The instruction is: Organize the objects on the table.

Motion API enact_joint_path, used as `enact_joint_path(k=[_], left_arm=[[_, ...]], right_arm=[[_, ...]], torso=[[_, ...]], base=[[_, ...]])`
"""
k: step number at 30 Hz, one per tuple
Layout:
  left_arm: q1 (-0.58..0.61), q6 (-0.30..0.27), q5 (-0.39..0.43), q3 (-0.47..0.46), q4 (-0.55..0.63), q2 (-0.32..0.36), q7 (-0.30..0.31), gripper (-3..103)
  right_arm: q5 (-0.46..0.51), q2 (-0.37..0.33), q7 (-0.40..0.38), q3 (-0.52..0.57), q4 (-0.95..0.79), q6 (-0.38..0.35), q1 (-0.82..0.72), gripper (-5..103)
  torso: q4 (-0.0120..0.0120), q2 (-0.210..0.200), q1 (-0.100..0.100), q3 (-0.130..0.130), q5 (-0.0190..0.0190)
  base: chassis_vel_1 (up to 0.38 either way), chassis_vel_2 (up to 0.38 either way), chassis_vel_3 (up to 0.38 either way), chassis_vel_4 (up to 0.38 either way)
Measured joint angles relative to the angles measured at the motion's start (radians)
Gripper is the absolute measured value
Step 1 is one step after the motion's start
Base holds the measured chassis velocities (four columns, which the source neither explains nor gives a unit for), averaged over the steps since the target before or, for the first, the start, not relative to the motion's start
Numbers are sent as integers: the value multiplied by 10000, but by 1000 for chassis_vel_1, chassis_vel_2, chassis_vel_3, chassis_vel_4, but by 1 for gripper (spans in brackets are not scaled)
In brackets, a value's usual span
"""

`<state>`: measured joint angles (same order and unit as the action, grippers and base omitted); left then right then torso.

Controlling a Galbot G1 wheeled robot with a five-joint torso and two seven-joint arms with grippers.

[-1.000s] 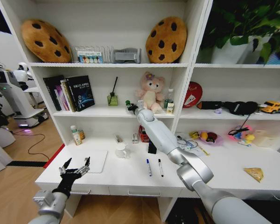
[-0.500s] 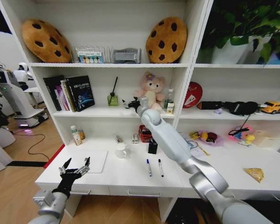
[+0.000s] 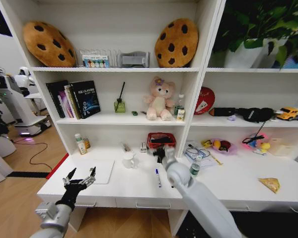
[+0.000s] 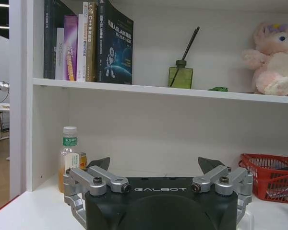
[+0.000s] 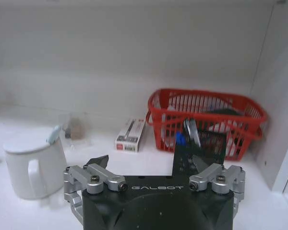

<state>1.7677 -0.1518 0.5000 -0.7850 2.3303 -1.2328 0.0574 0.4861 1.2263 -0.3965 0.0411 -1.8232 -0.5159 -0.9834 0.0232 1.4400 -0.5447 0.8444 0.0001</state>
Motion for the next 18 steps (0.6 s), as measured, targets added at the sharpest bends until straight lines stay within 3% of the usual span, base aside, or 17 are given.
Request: enact_joint_path(k=[5,9,11,12,14,15,18], left_arm=[[0,0,0,0,0,0,0,100],[0,0,0,0,0,0,0,100],[1,1,0,0,0,0,0,100],[1,1,0,0,0,0,0,100],[0,1,0,0,0,0,0,100],[0,1,0,0,0,0,0,100],[0,2,0,0,0,1,0,100]], right_arm=[[-43,348,-27,88,702,139,-232,85],[222,434,-304,90,926,51,-194,83],[1035,559,-911,121,971,-398,-82,78],[1035,559,-911,121,971,-398,-82,78],[2387,655,-1883,129,799,-959,90,76],[2387,655,-1883,129,799,-959,90,76],[3571,645,-2759,109,525,-1558,249,74]], torso=[[0,-1,-3,1,-2],[3,-2,-3,1,-2],[3,-2,-3,2,-2],[3,-2,-3,2,-2],[3,-2,-3,2,-2],[3,-2,-3,2,-2],[2,-2,-3,2,-2]], base=[[0,0,0,0],[0,0,0,0],[0,0,0,0],[0,0,0,0],[0,0,0,0],[0,0,0,0],[0,0,0,0]])
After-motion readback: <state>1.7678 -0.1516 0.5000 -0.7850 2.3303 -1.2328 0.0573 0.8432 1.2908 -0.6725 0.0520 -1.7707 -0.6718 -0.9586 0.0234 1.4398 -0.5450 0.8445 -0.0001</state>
